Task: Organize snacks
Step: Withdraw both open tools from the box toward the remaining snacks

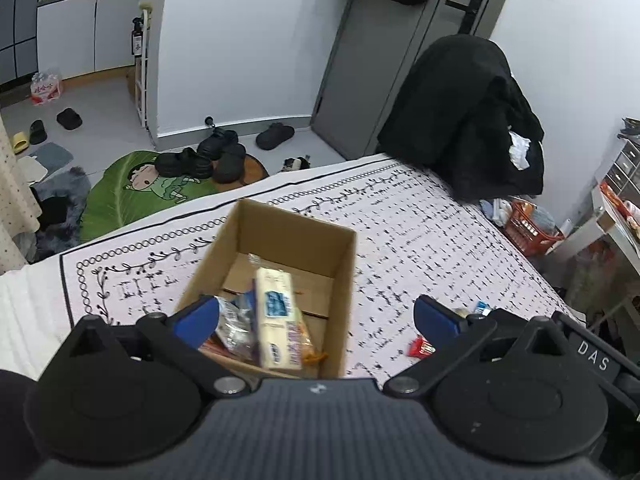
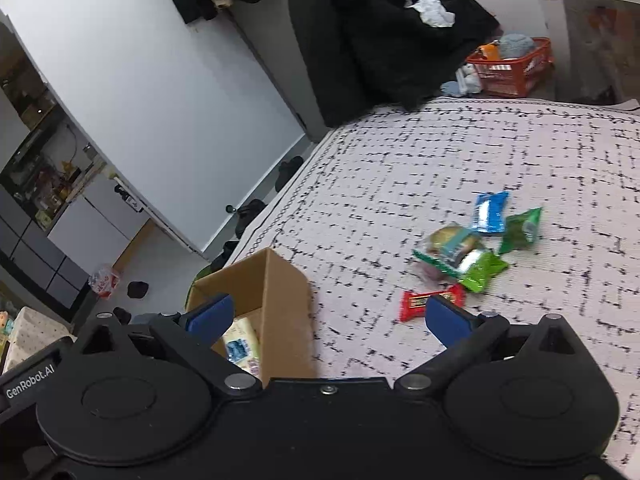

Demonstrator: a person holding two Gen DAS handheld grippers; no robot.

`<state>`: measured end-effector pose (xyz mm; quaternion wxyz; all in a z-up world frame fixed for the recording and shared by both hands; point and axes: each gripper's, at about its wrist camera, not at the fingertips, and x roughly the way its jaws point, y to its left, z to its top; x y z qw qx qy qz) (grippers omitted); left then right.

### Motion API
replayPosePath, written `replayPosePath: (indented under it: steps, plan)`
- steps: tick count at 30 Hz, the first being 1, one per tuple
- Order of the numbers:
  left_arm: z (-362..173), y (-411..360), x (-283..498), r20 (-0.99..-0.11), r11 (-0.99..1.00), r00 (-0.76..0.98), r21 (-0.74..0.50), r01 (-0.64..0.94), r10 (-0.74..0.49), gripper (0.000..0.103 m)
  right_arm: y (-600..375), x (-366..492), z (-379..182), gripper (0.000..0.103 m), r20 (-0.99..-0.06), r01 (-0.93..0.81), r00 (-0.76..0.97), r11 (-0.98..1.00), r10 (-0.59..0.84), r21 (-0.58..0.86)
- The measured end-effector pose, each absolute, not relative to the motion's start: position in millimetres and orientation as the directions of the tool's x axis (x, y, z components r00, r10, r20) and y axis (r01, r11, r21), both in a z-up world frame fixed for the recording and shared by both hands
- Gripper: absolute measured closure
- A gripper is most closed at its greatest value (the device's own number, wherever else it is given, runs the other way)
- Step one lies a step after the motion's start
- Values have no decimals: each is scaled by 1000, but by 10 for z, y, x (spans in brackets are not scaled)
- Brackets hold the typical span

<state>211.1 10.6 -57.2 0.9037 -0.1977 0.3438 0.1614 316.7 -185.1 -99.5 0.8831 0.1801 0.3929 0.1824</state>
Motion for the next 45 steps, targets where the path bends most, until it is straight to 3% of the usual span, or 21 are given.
replayPosePath:
  steps: [20, 35, 45]
  plan:
    - [-700, -591, 2389, -722, 890, 684, -244, -386, 99, 0, -2775, 3312, -1046, 0, -632, -13, 645, 834, 429, 552]
    - [-845, -928, 2731, -697, 886, 712, -272, -375, 87, 2, -3296, 3494, -1239, 1, -640, 123, 677, 803, 362, 584]
    - [-1087, -1097, 3052, -709, 886, 704, -297, -357, 46, 6, -3428, 3669, -1451, 5, -665, 209, 661, 766, 348, 608]
